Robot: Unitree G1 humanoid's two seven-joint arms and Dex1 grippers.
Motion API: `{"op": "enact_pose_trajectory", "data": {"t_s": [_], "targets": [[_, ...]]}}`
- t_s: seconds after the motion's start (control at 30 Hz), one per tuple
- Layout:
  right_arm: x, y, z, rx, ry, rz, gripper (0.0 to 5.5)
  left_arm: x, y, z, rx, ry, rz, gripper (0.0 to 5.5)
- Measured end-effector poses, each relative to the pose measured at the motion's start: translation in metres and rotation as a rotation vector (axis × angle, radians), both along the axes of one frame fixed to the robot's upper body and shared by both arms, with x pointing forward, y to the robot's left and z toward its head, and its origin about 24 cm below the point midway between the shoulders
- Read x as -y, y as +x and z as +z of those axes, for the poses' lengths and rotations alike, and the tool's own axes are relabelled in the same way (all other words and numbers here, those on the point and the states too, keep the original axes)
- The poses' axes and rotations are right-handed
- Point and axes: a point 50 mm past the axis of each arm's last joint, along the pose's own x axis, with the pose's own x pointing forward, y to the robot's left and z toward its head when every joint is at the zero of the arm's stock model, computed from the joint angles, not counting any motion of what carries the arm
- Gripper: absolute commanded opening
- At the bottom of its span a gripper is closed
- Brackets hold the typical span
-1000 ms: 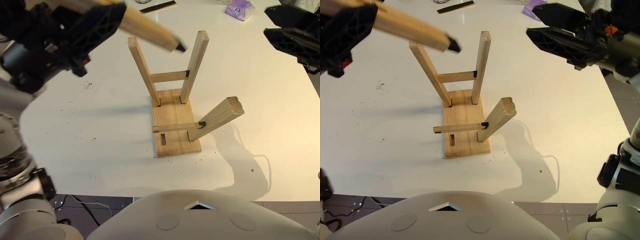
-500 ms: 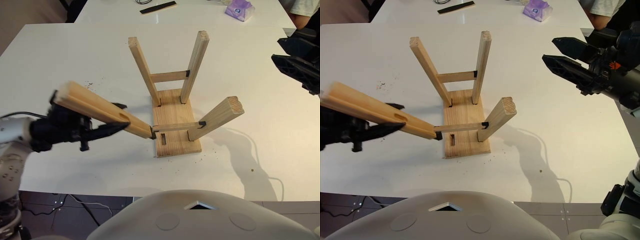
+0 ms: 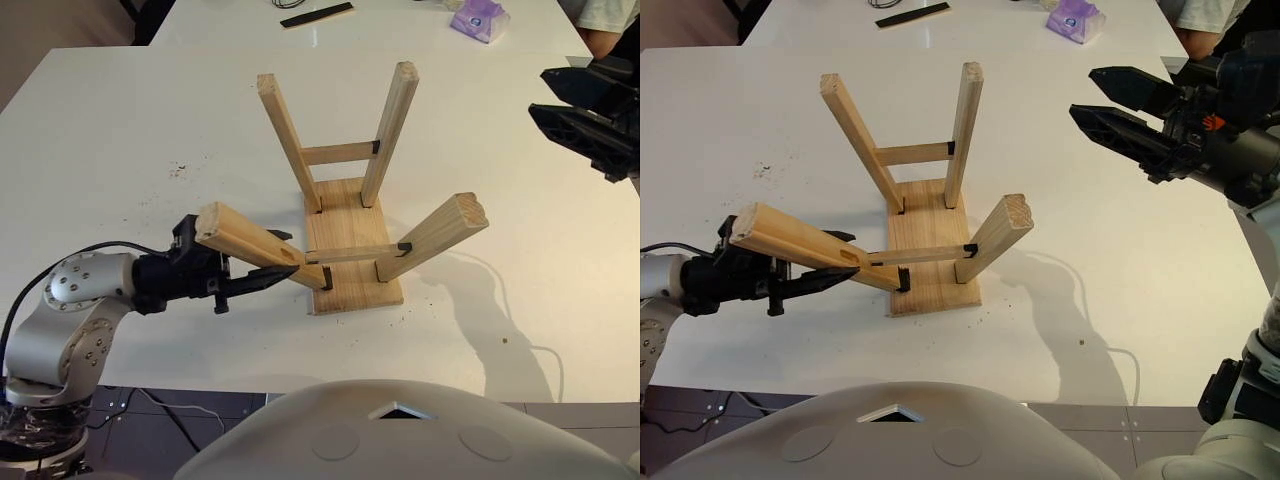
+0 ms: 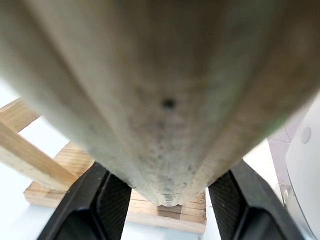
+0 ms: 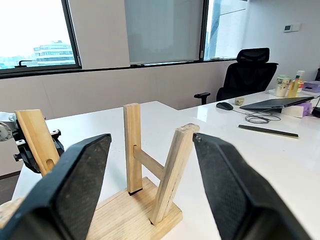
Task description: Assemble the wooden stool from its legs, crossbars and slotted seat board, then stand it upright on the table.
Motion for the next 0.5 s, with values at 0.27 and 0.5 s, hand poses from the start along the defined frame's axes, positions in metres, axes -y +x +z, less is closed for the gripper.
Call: {"op": "enact_pose_trajectory", "data": {"t_s": [0.27, 0.5], "targets": [[-0.0012, 0.0018, -0.0006, -0.002, 0.001, 0.009, 3.02, 0.0071, 0.0035, -0.0059, 0.089, 0.042, -0.039, 2.05], [-0.0044, 0.0012, -0.0023, -0.001, -0.012, 0.019, 3.02, 0.0045, 0.0039, -0.0088, 0.097, 0.106, -0.063, 2.05]]}}
